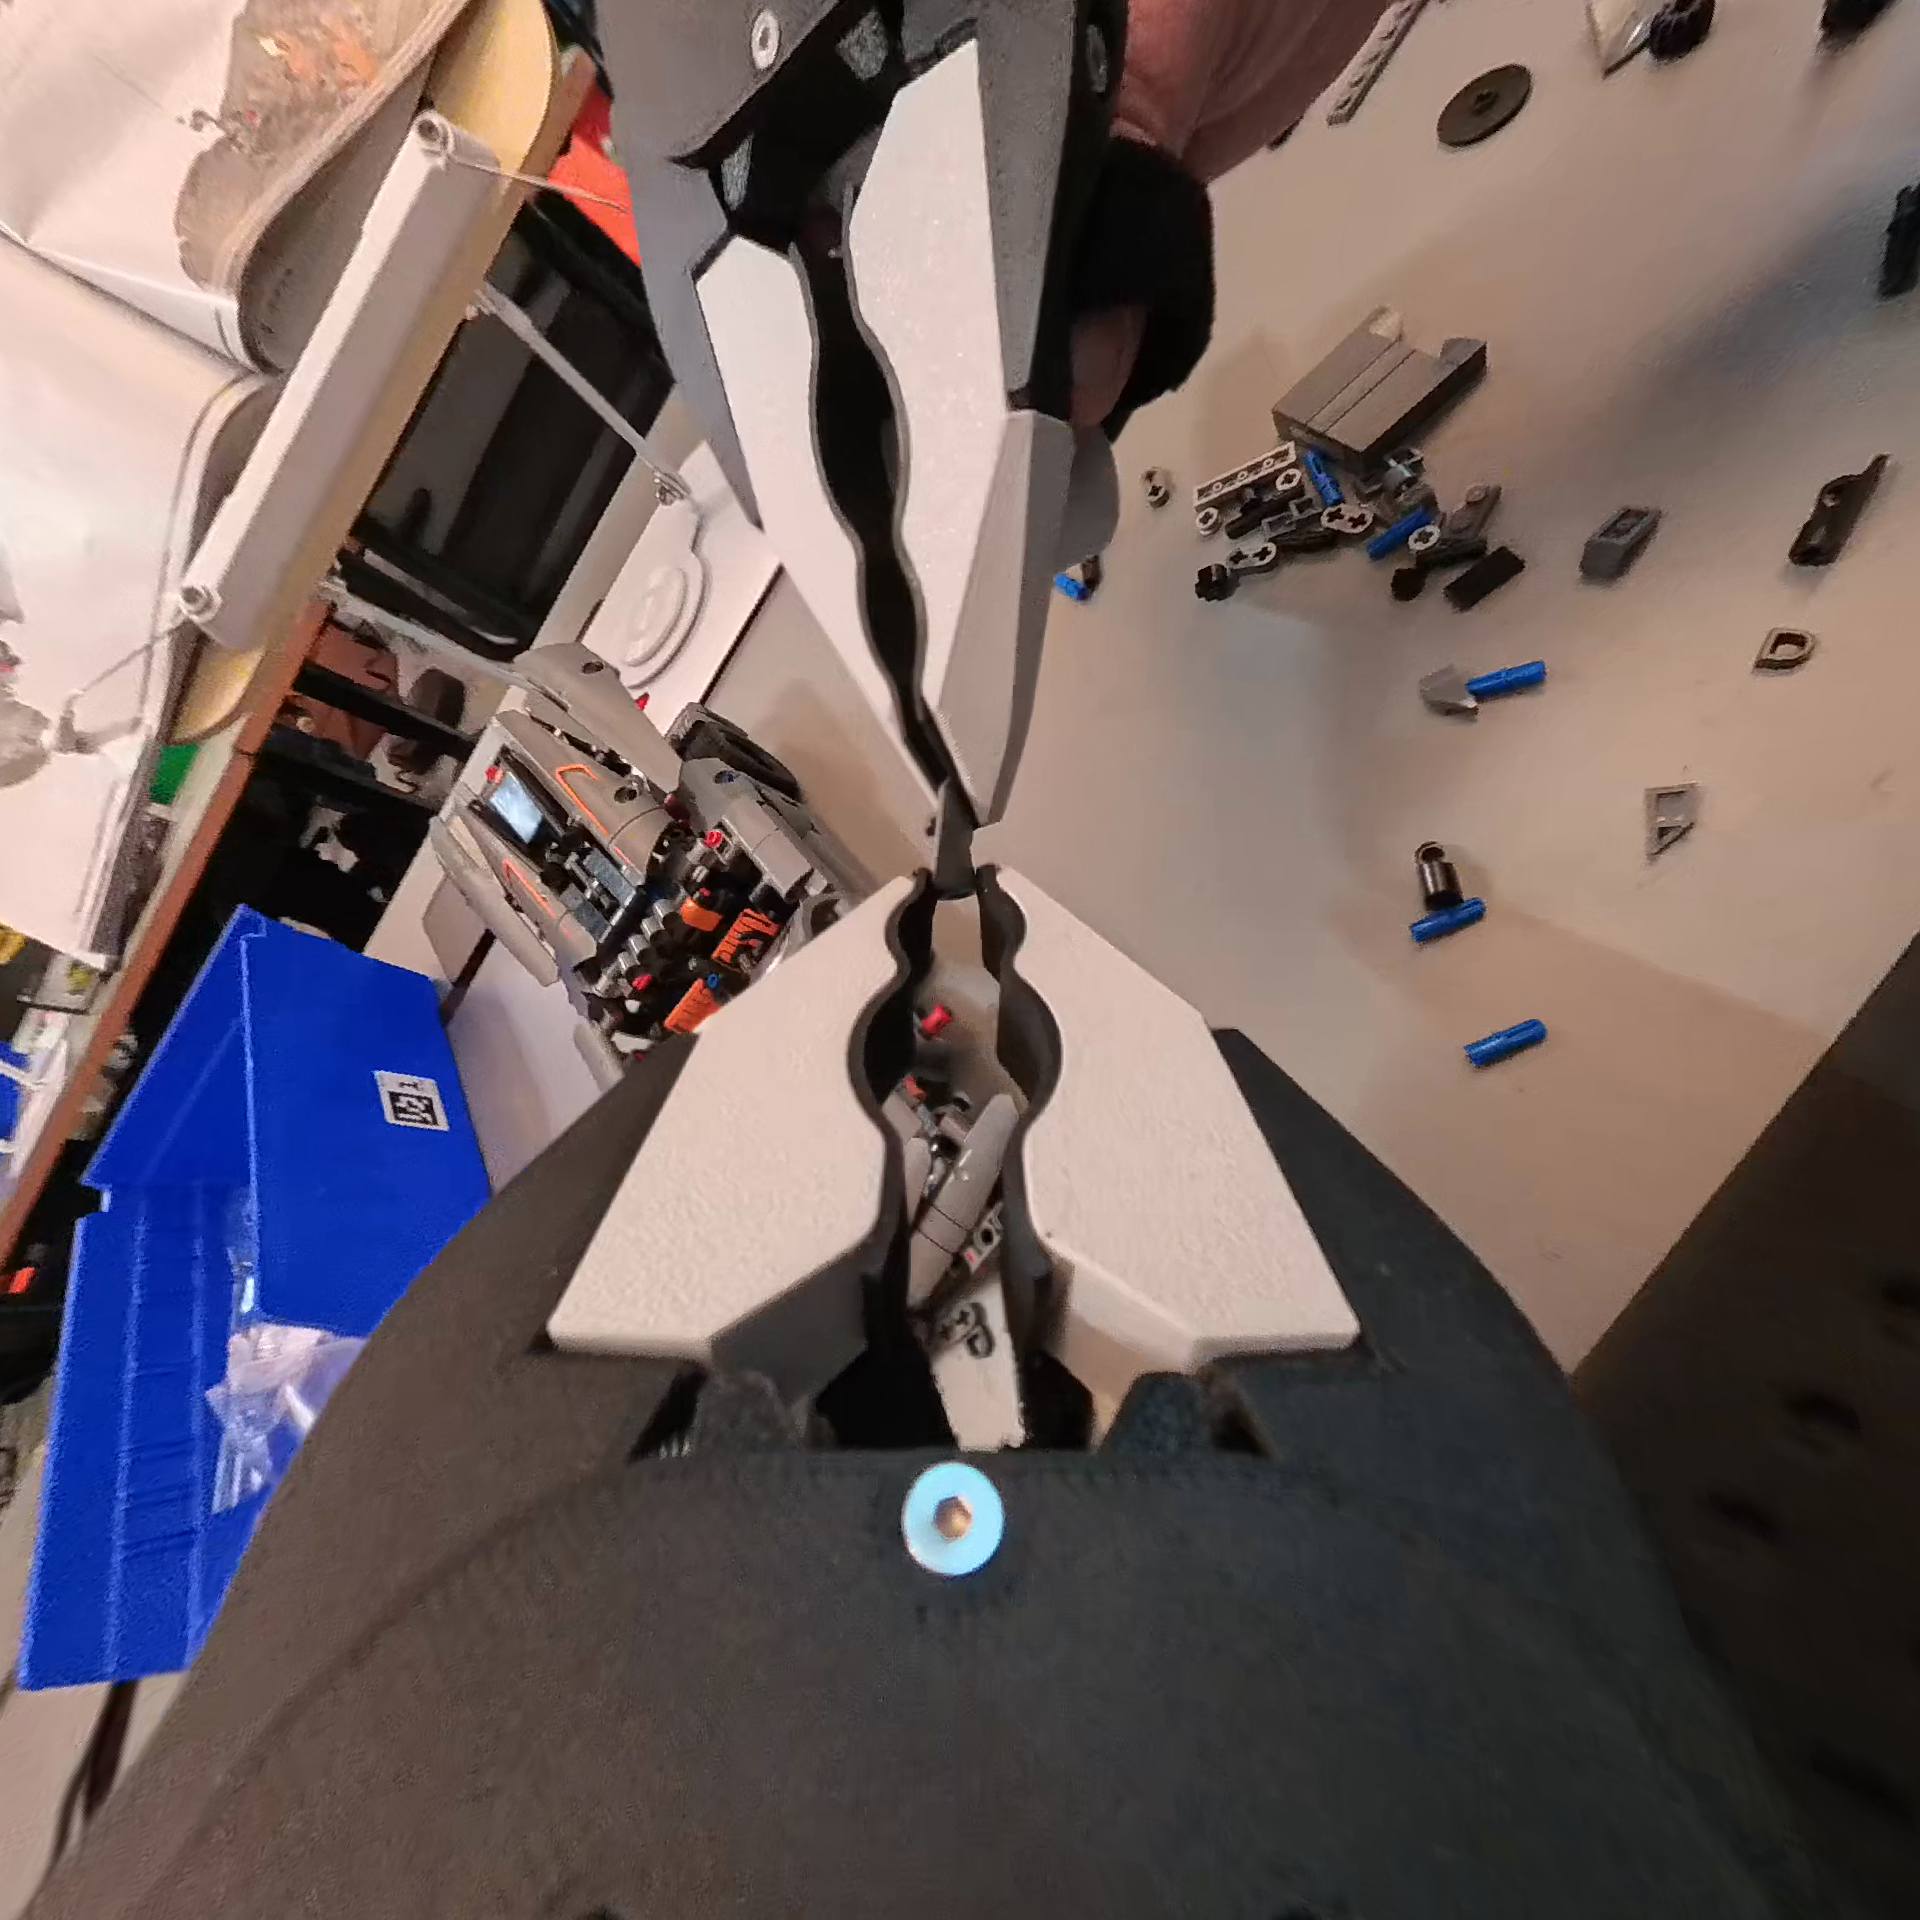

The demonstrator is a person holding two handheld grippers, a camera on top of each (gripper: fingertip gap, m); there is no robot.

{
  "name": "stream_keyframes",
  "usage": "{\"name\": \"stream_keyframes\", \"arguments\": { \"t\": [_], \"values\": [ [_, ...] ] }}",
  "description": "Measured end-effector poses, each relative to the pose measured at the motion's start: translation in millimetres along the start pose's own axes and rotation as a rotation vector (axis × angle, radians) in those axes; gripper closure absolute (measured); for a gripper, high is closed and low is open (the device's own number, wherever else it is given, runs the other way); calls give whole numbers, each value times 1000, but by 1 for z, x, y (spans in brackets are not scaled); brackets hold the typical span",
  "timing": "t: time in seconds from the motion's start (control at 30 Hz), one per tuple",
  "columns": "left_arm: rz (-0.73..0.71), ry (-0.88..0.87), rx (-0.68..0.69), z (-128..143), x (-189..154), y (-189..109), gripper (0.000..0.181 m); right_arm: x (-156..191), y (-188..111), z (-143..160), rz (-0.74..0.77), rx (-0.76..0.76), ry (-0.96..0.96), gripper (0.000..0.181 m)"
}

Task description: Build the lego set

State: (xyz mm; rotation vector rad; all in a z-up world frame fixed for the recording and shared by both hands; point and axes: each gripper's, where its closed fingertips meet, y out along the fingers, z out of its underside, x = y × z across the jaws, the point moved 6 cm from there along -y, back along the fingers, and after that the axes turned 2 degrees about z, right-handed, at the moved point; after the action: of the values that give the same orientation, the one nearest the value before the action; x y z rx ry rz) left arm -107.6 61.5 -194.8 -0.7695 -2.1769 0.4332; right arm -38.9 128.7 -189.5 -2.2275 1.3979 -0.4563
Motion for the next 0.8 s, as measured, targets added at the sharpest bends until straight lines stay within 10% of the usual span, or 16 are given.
{"name": "stream_keyframes", "arguments": {
  "t": [0.8],
  "values": [
    [-115,164,7,-8,-2,-6,172,11,-5,-1,137,157,-249,181]
  ]
}}
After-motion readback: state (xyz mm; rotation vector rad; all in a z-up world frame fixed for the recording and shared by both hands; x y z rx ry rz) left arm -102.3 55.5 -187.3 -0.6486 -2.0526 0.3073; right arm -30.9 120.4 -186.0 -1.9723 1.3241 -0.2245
